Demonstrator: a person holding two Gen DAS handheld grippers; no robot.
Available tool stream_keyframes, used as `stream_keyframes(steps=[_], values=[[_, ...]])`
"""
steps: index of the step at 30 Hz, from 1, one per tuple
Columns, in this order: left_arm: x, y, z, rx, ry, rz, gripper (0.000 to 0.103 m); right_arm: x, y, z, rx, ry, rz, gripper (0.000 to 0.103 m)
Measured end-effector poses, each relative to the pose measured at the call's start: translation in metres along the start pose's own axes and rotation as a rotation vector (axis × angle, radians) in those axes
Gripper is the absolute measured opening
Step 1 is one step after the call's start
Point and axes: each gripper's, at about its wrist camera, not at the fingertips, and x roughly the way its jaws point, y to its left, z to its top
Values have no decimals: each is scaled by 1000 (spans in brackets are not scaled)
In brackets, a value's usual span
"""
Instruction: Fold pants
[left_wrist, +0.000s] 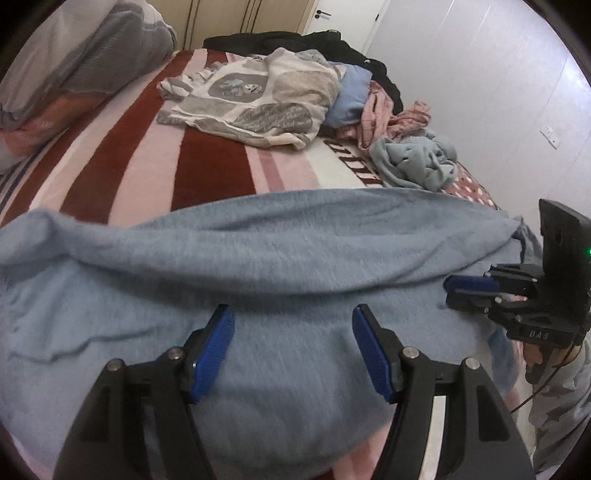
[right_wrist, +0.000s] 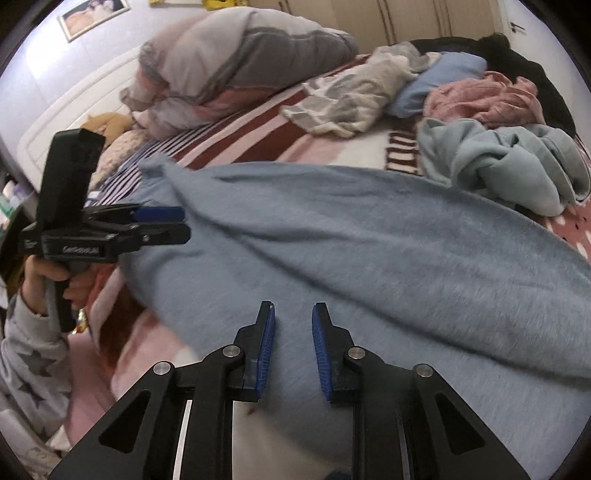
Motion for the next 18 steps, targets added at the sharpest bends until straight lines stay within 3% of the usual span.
stream_keyframes(steps=[6,18], values=[[8,9,25,0,-21,44,62,0,-20,26,5,-29,-80,15],[41,30,62,-17,-32,140,62,13,-61,63,45,-53,-160,14]])
